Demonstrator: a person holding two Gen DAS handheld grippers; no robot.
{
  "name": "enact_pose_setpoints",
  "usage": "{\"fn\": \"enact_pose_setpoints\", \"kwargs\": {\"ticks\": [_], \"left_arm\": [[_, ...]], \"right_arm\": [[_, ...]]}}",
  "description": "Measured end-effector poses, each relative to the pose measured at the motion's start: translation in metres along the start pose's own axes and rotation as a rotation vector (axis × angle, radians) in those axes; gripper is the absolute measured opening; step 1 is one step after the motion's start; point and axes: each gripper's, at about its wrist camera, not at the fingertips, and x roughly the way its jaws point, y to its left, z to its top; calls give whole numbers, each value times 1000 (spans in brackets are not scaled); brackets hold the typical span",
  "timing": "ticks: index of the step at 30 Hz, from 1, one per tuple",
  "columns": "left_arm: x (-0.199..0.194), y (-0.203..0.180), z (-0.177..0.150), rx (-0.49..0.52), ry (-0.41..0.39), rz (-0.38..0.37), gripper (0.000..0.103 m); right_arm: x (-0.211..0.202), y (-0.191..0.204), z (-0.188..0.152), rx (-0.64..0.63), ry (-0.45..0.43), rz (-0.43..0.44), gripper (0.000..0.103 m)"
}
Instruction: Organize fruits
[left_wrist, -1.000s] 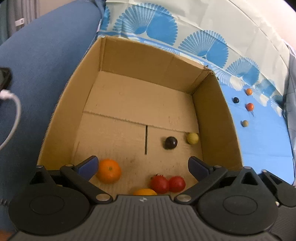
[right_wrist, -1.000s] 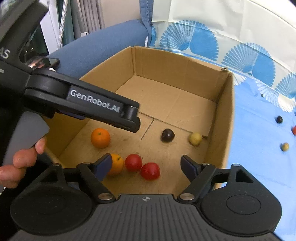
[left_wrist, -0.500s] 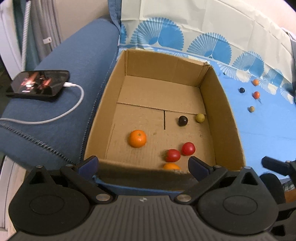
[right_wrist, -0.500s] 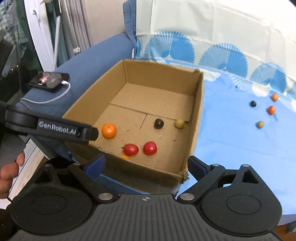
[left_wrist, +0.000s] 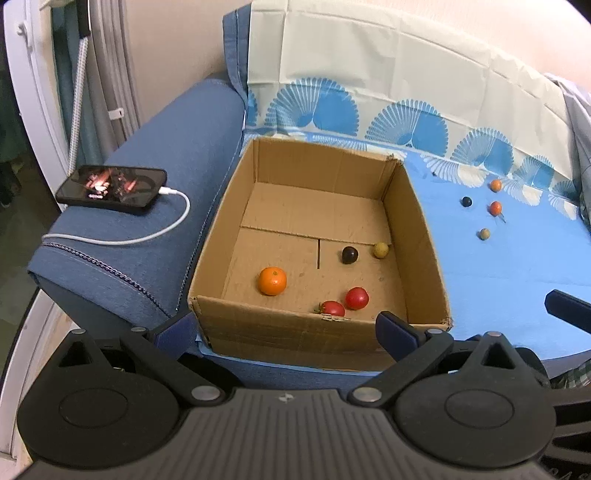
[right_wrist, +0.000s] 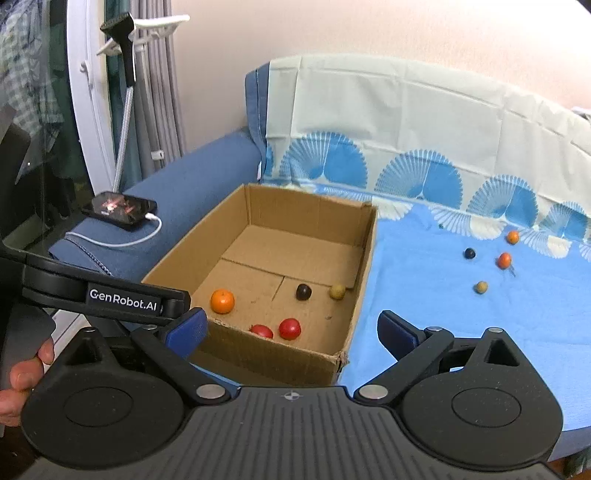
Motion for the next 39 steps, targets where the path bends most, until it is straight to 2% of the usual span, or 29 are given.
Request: {"fn": "enact_pose_setpoints", "kwargs": {"ticks": [17,39], "left_arm": [[-37,-5,-6,20,-80,17,103],[-37,-8,-5,27,-74,29,103]], "right_arm": [[-36,2,-4,0,-82,3,99],[-38,-2,-6,9,-83,12,99]]}}
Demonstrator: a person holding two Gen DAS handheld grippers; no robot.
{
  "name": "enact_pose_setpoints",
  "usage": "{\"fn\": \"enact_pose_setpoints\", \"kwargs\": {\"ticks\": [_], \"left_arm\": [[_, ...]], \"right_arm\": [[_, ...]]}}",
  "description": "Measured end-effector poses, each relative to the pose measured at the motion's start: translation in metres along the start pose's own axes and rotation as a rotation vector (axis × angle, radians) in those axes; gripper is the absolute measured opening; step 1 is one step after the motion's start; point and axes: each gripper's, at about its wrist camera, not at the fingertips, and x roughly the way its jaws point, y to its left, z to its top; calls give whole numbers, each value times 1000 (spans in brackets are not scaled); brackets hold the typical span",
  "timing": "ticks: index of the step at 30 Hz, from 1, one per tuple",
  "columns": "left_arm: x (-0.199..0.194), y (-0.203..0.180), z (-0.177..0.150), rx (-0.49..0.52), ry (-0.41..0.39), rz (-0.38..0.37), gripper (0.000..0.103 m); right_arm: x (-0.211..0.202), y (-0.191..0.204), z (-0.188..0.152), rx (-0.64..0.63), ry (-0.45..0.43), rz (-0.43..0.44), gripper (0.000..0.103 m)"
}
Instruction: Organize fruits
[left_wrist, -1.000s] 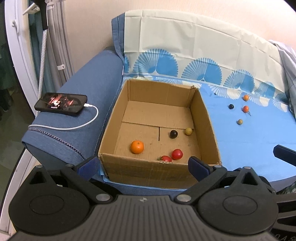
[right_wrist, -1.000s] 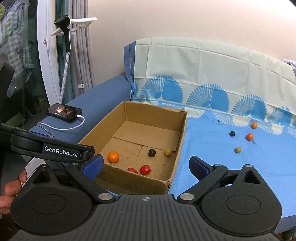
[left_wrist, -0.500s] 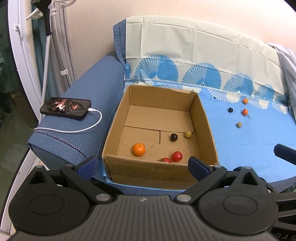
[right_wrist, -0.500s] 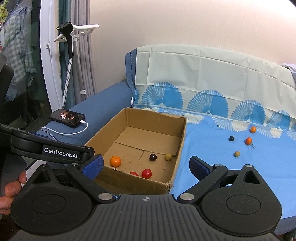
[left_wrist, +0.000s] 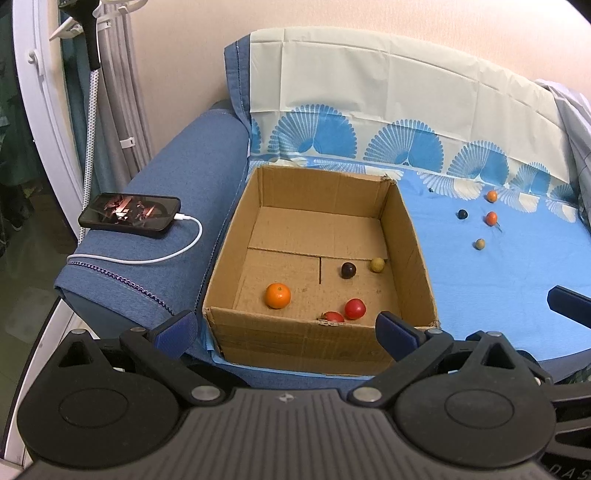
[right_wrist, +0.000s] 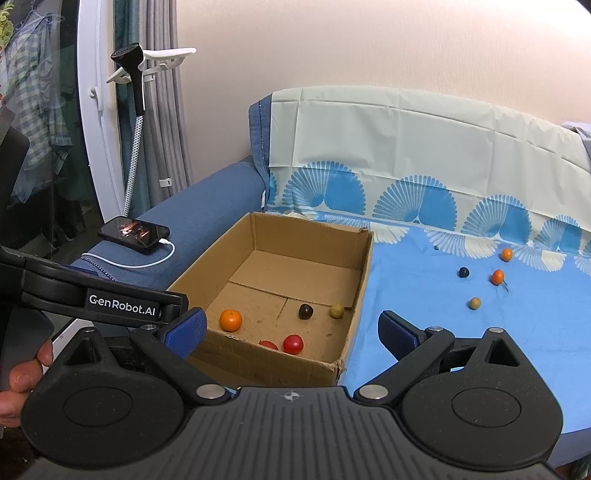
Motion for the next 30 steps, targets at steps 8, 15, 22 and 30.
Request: {"fn": "enact_pose_setpoints", "kwargs": {"ticks": [8,15,22,30], "left_arm": [[8,-3,3,11,19,2,103],[19,-9,8,22,41,2,103],[33,-21,16,41,72,-2,103],[53,-55,31,74,104,-38,103]], "right_arm": [[7,-4,0,21,15,-1,99],[16,-9,0,43,28,-5,99],[27,-23,-2,86,43,-17,99],[35,-68,-3,141,46,-92,99]]}}
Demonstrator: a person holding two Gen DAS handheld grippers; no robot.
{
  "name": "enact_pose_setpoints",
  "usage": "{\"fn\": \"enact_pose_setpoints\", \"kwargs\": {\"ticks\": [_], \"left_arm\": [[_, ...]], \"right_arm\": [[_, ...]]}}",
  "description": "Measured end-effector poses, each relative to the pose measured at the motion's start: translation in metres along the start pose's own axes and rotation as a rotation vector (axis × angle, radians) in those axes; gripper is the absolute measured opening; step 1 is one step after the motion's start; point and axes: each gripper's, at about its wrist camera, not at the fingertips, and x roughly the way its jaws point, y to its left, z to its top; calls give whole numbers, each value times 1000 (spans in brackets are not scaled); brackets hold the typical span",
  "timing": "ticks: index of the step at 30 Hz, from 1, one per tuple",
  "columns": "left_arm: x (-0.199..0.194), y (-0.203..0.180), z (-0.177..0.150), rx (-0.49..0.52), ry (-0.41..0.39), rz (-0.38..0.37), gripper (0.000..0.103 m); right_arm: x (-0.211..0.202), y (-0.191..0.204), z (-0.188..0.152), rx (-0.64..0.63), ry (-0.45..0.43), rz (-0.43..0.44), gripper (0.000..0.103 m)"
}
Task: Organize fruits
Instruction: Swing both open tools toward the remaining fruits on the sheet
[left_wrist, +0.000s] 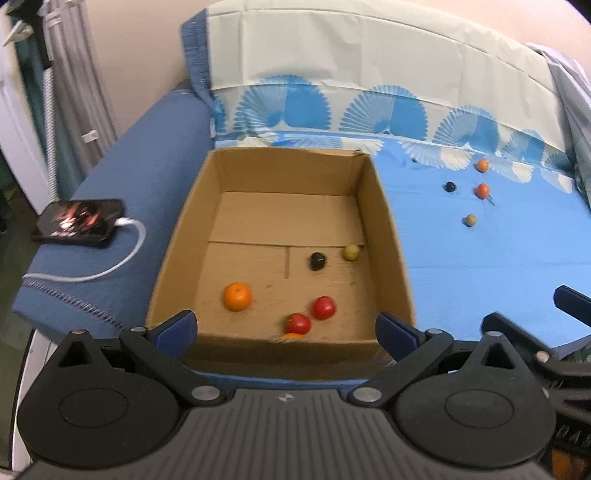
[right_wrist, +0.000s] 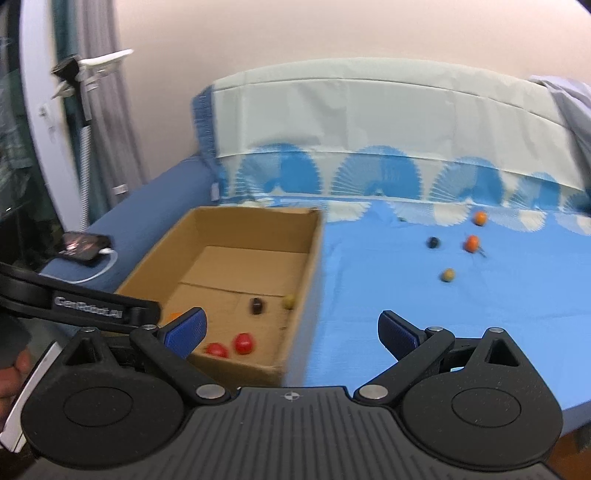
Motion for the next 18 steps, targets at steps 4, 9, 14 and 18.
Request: {"fn": "enact_pose_setpoints", "kwargs": {"ticks": [4,9,14,18], "left_arm": [[17,-32,14,47,20,-39,103],[44,-78,35,91,49,-106,103],[80,-131,59,148,90,-159,103],[107,-169,76,163,93,-197,103]], "right_arm": [[2,-41,2,61,-7,-88,99],[6,-99,1,145,-2,-207,99],[8,-150,3,186,2,-305,99],[18,-193,6,202,-4,-380,99]]}}
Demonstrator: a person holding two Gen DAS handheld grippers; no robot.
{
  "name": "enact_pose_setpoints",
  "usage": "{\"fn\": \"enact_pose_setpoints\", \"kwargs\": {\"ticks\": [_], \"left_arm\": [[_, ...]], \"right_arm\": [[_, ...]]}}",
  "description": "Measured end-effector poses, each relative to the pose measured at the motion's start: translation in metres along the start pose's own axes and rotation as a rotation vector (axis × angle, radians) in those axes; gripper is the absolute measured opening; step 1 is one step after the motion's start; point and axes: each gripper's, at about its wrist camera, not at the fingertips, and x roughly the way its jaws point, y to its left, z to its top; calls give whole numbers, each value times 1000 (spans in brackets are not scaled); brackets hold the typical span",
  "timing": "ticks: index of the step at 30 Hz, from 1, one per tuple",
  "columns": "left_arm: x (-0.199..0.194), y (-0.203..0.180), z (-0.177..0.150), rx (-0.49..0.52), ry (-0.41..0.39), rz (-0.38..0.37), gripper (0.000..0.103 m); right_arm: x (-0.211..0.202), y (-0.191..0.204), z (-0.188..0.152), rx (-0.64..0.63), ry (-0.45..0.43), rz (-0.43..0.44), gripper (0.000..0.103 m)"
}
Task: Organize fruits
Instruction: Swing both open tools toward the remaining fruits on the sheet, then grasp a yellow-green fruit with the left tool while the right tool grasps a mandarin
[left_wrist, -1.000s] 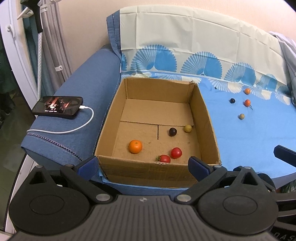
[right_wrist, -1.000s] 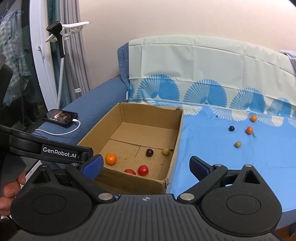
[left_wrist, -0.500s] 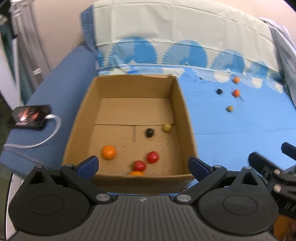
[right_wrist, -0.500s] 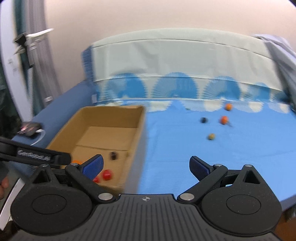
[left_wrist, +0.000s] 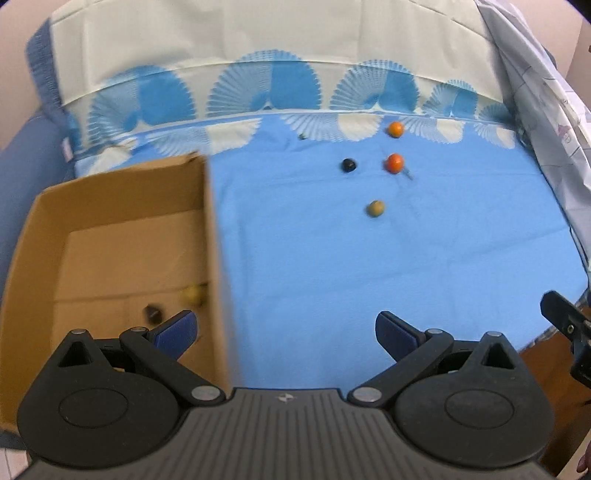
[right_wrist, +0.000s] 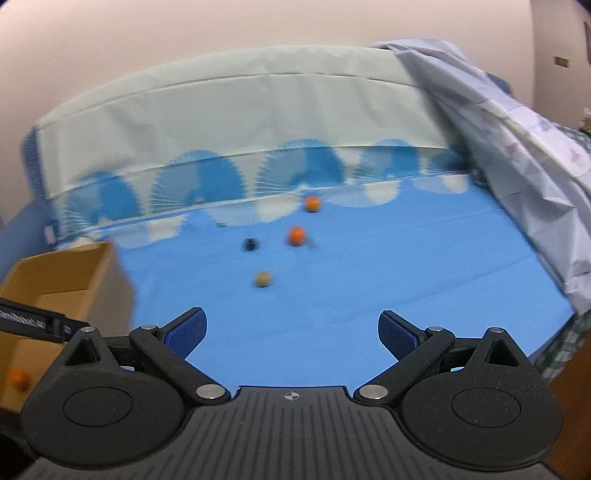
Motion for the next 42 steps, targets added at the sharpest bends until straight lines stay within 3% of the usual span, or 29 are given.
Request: {"fn": "enact_pose_setpoints", "kwargs": {"ticks": [8,12,19,23,29,36,39,40,41,42], "left_arm": [[83,-43,42,48,13,-16,103],[131,-55,60,67,38,-56,103],[209,-67,85,139,90,-138,103],[248,-80,102,187,111,-172,103],[292,-103,121,238,147,-249,103],[316,-115,135,282,133,-257,102],[311,-120,134,300,89,-246,77],[308,-123,132,319,73,-240,53],[304,-124,131,336,64,-245,28],[302,-123,130,338,66,-253,28]], "right_arm": [[80,-65,21,57,1,-108,99],[114,-77,26,51,2,-110,99],[217,-82,39,-34,22,-58,99],[281,-80,48,-66,57,19,99],[364,-70,59,-89,92,85,99],[430,-48,62,-109,118,130,102],[444,-34,61,-145,62,134,98],[446,-29,61,-172,48,137,92],[445,-24,59,-207,28,157,72],[442,-21,59,-233,10,182,43]]}}
